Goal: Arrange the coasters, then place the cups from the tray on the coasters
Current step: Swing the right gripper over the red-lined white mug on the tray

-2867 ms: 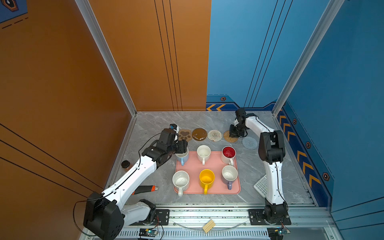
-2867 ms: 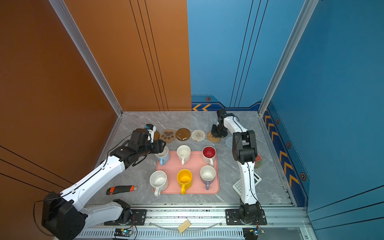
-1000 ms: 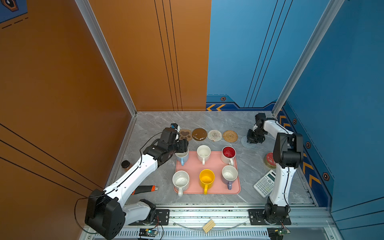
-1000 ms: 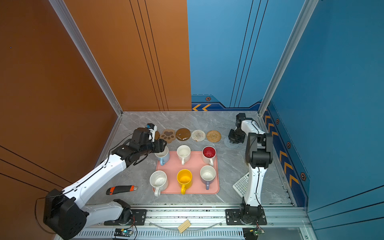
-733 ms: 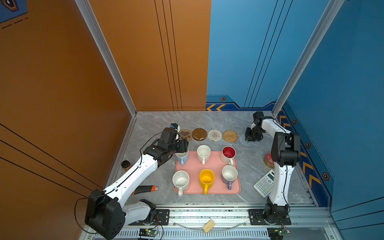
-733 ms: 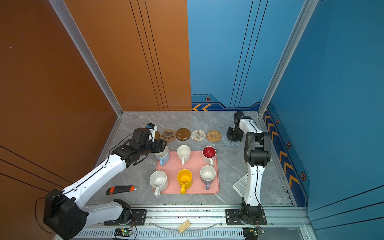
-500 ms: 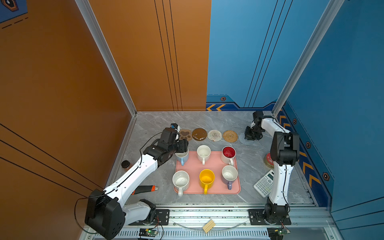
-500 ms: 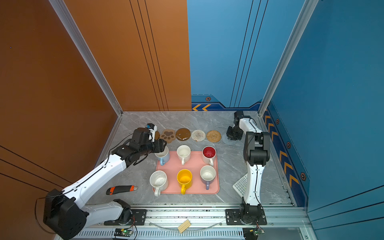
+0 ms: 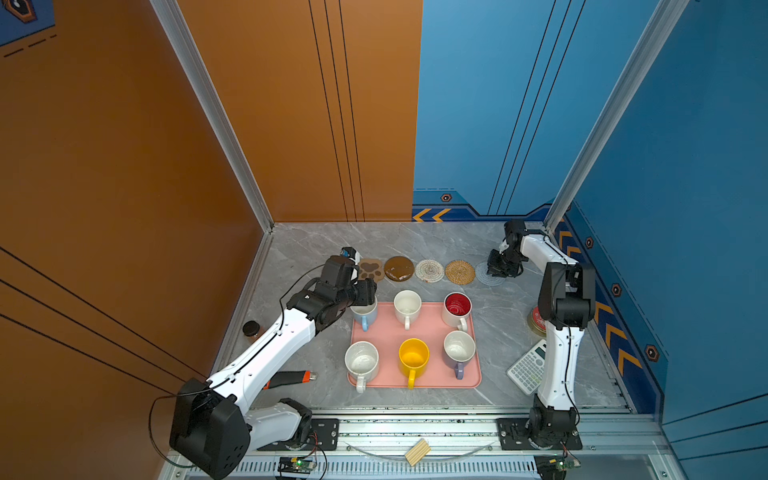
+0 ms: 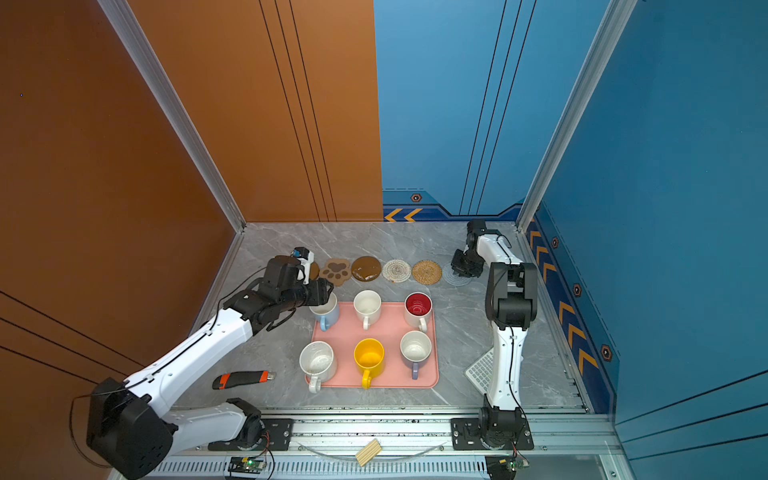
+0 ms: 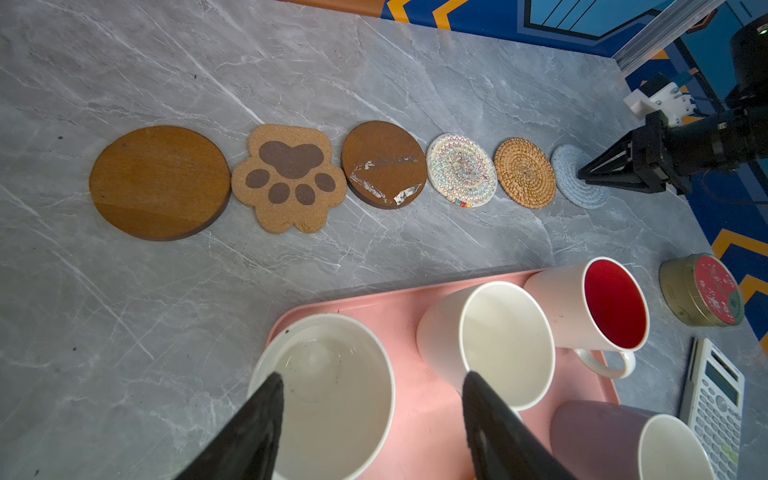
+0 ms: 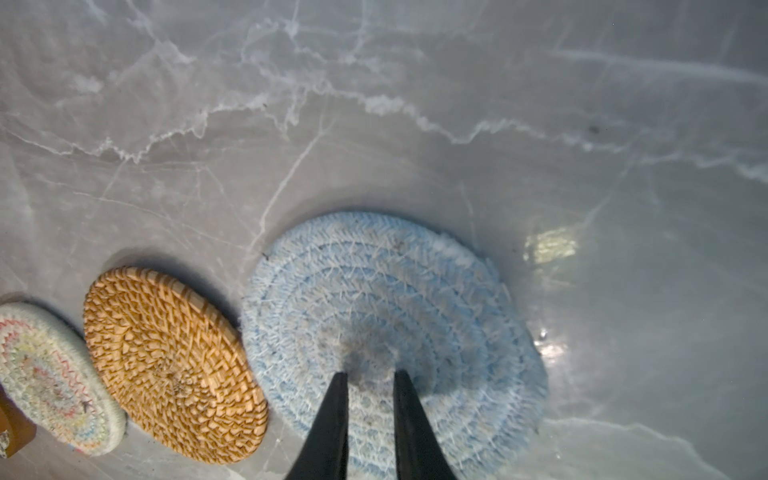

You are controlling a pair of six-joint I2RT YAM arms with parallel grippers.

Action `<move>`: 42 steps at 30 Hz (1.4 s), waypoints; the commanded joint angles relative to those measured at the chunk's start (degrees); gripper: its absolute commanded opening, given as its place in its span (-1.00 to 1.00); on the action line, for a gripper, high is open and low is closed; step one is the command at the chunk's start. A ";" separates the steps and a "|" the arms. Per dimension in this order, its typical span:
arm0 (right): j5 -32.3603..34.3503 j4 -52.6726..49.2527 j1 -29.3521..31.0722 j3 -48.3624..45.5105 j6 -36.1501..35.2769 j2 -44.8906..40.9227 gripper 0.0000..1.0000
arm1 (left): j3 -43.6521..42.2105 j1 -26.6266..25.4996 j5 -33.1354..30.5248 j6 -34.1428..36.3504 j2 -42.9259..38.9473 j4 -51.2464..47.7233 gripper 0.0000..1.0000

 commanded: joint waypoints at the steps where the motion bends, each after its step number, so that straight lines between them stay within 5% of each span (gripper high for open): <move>1: -0.39 -0.38 0.55 0.30 1.16 2.97 -0.62 | 1.64 -0.32 -1.45 -0.34 -1.20 -1.66 0.39; 10: 0.09 -0.26 0.53 0.98 1.76 -4.52 -0.59 | 2.17 -0.36 -1.67 0.18 -1.36 -1.62 0.40; 21: 3.19 1.66 3.64 -9.09 0.85 -25.37 -0.51 | 3.41 -0.10 -2.19 3.02 -2.18 -1.84 0.42; 42: 17.94 1.46 26.15 -47.42 1.35 -67.70 0.23 | 0.39 0.20 -0.89 3.29 -7.61 -2.37 0.46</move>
